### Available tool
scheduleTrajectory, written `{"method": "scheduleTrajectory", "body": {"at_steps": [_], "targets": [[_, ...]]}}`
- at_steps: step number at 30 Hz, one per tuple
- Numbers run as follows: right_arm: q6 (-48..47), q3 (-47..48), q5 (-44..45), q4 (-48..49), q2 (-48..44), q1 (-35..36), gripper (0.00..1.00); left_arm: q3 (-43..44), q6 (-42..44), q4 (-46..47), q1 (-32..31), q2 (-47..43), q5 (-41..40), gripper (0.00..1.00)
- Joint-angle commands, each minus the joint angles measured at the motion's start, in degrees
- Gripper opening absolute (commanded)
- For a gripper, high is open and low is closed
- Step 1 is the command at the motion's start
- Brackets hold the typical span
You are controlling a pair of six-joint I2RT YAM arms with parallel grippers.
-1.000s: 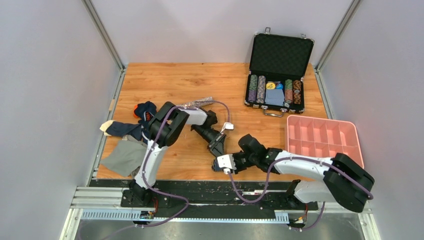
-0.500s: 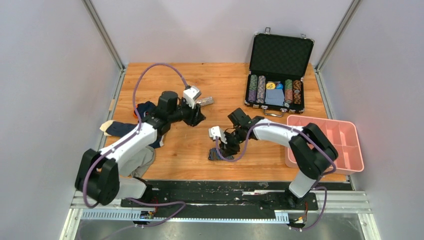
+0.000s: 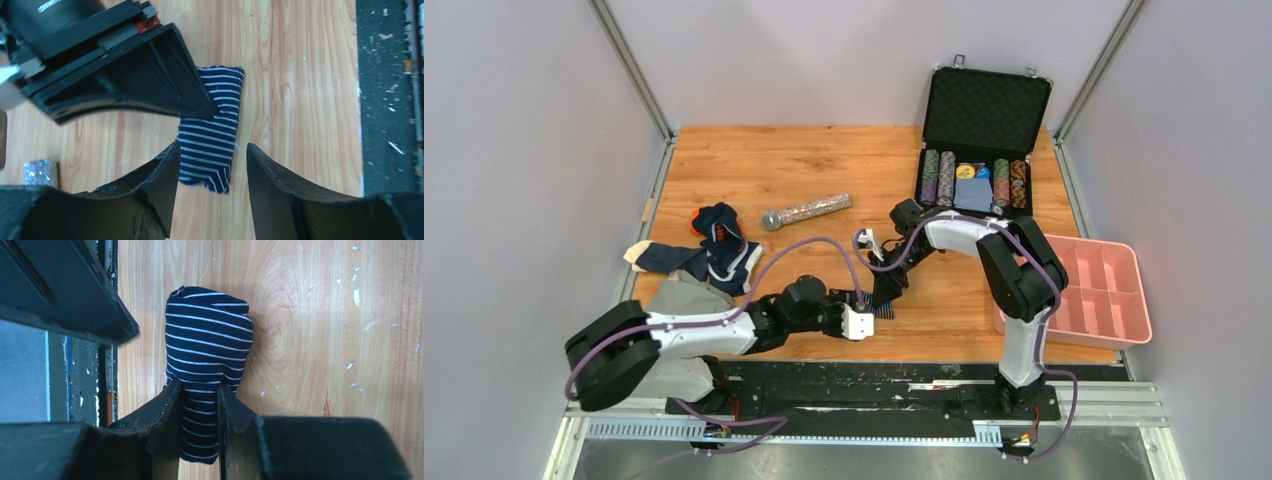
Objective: Roll the underwear
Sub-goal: Roll the underwear to the center of the board.
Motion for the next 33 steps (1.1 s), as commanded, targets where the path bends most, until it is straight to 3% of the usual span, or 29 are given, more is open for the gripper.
{"method": "scheduleTrajectory", "body": {"at_steps": [1,6,20,28,33], "targets": [[-1.3,-1.4,11.4,-4.8,4.6,-0.3,0.0,0.1,9.2,15.2,-2.6,6.1,-3.9,0.59],[-0.9,-0.1,11.5,-5.8,6.0,-0.4,0.0,2.4,11.9,16.9,-3.3,13.2,-6.7,0.59],[-0.9,4.3,10.9,-10.4,10.4,-0.7,0.0,3.0,15.2,16.7,-3.3,21.3,-12.2,0.62],[-1.2,6.9,10.5,-13.2,13.0,-0.7,0.02,7.9,16.0,9.2,-2.9,30.0,-14.0,0.57],[-1.0,7.1,10.1,-13.8,13.4,-0.7,0.05,9.5,16.4,3.2,-2.8,32.0,-10.4,0.52]]}}
